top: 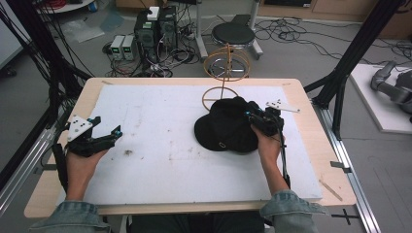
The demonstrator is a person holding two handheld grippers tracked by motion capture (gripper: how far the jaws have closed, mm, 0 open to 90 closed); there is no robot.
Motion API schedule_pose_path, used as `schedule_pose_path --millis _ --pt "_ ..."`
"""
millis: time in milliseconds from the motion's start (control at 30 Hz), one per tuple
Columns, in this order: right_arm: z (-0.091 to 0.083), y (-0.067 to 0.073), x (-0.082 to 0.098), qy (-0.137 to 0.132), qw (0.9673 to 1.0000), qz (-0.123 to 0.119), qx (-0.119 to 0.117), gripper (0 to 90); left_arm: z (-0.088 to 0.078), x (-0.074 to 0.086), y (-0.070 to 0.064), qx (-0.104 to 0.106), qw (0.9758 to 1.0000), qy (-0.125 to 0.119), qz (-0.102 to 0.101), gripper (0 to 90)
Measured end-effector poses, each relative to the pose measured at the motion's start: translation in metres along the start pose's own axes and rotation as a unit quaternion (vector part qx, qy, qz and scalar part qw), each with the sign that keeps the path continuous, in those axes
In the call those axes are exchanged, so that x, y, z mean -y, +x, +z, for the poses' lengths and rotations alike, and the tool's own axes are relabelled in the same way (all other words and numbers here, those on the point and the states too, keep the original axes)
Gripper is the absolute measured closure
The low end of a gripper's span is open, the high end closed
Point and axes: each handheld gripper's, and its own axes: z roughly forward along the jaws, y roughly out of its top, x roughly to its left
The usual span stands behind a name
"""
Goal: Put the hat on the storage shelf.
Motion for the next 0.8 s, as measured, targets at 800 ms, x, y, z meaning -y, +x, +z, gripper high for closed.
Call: schedule_pose_path --millis 800 --pt "-0.056 0.037 -0.035 -0.067 0.9960 -0.056 -0.018 71.0 -0.002 -0.001 0.001 -0.002 1.0000 -0.003 -0.001 21.1"
